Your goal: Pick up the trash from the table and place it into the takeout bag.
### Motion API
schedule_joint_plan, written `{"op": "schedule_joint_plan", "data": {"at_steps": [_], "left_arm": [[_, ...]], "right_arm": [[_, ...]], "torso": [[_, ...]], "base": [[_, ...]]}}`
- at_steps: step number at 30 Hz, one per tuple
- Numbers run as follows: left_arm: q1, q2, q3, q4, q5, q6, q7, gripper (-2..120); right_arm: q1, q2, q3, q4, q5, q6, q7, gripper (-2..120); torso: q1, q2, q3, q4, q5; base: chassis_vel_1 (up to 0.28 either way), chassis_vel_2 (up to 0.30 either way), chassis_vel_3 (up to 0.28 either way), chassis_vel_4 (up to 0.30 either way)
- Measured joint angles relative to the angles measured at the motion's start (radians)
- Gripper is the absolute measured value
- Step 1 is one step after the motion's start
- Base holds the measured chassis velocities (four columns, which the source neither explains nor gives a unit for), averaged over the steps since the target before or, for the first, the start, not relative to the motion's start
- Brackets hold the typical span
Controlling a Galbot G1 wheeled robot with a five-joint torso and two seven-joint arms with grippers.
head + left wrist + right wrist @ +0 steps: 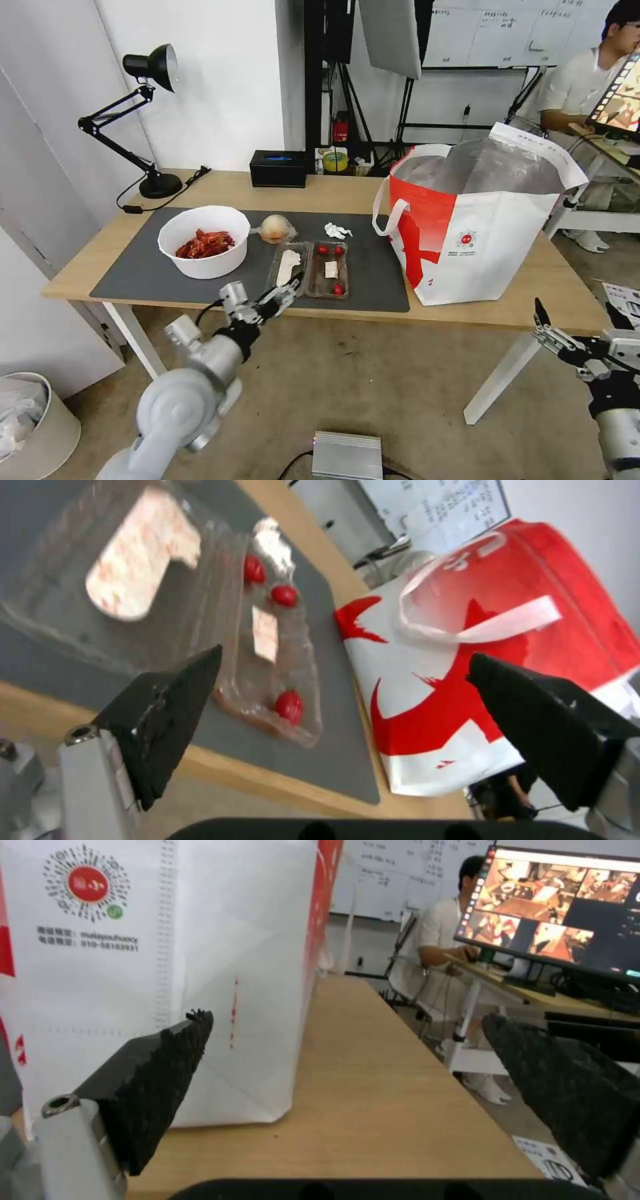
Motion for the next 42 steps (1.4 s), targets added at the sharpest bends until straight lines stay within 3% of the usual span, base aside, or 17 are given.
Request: {"op": "schedule_joint_plan", "data": {"at_steps": [5,15,42], "left_arm": [[-0.014,-0.030,0.008,0.002,-0.055,0.006,-0.068,100],[-0.028,-0.117,0.015,0.029,-0.054,-0.004,-0.169,100],[-0.084,-0.196,0.063,0.133,-0.002,-0.031,-0.193,100]], "right_arm": [[0.000,0.003,0.001,-0.003,-0.003,0.000,0.001,100],[0.007,0.021,-0.012,-0.004,-0.026,-0.001,0.005,100],[0.000,0.042,-0.011,-0.008,-0.044,0.002,0.008,100]], "torso": [[0.000,0.000,0.000,0.0000,0.0001],[0.000,0.000,0.000,0.0002,0.0000],[0.000,0.000,0.000,0.0001,0.0000]], "base": [[0.000,0.000,0.000,0.000],[0.000,0.000,0.000,0.000],[0.000,0.000,0.000,0.000]]}}
